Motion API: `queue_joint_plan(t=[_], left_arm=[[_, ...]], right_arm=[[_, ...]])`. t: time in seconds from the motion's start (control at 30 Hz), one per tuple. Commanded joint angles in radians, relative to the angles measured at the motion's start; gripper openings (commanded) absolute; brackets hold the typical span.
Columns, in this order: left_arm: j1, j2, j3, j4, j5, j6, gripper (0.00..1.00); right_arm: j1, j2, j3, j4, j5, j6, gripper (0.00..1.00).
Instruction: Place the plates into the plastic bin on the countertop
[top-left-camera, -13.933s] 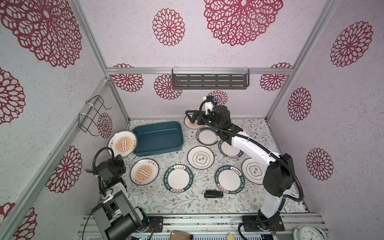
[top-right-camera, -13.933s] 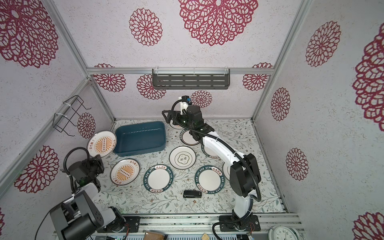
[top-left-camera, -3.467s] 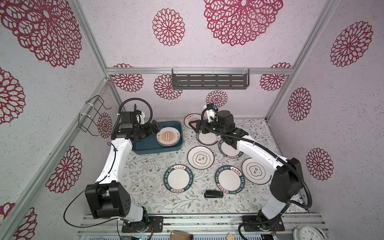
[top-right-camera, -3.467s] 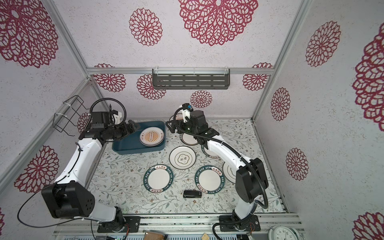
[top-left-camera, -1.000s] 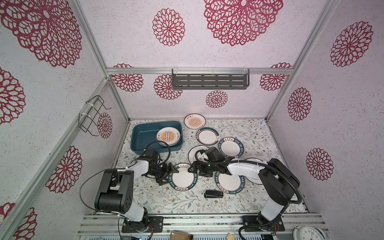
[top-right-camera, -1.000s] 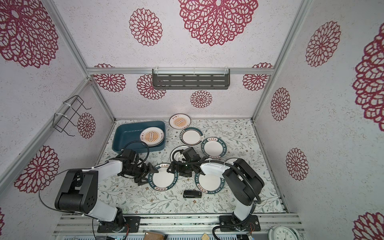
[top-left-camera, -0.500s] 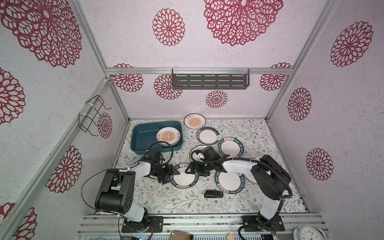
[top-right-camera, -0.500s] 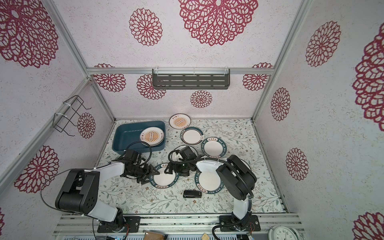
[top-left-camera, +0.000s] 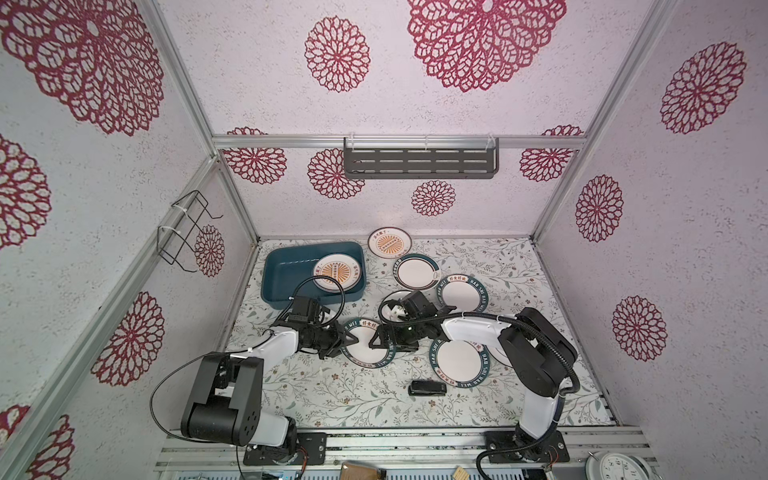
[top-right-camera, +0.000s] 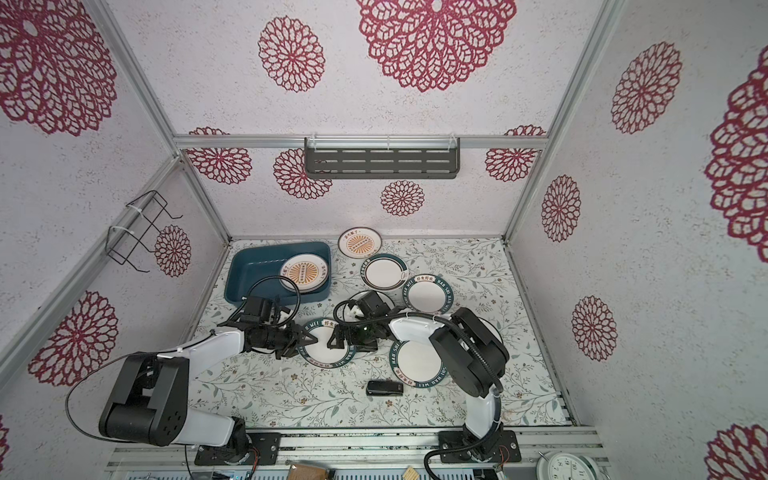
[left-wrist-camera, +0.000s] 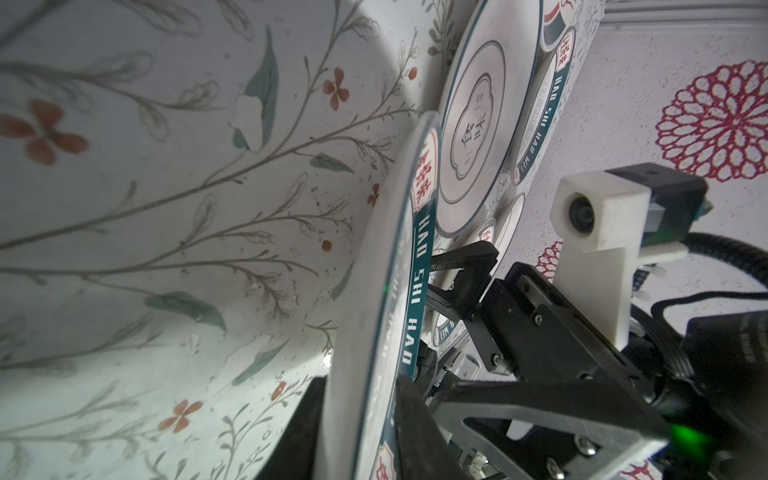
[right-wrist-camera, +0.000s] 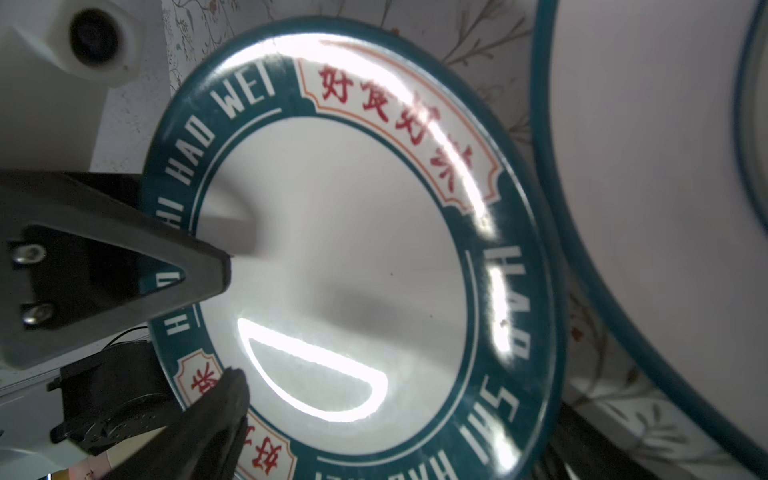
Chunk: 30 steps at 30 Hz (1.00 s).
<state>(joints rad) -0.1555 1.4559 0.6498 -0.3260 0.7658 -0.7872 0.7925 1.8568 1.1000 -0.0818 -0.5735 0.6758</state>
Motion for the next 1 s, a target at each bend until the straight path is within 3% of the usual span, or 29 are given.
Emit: queue_joint_plan(t=[0.0,0.17,0.47,0.73,0.97], left_arm=[[-0.013,-0.038,-0.012,0.024,0.008,-0.009,0.22],[-0.013,-0.100,0.002,0.012,-0.009,-0.031,0.11],[-0.012,-0.156,0.075,-0.008,-0.016,-0.033,0.05],[0.003,-0.177,0.198,-0.110,-0.012,0.027,0.02],[0.058,-0.173,0.269,-0.099,0.008,0.032,0.00]], right_arm=[[-0.004,-0.010,0.046,0.002,-0.023,-0.028,0.99],[-0.008,-0.026,0.081,-0.036,0.008,-0.056,0.99],[-0.059,-0.101,0.188,-0.097,0.141,-0.123,0.99],[-0.070,-0.211,0.189,0.011,0.318,-0.063,0.99],[-0.065,-0.309,0.117,0.102,0.476,0.024,0.99]])
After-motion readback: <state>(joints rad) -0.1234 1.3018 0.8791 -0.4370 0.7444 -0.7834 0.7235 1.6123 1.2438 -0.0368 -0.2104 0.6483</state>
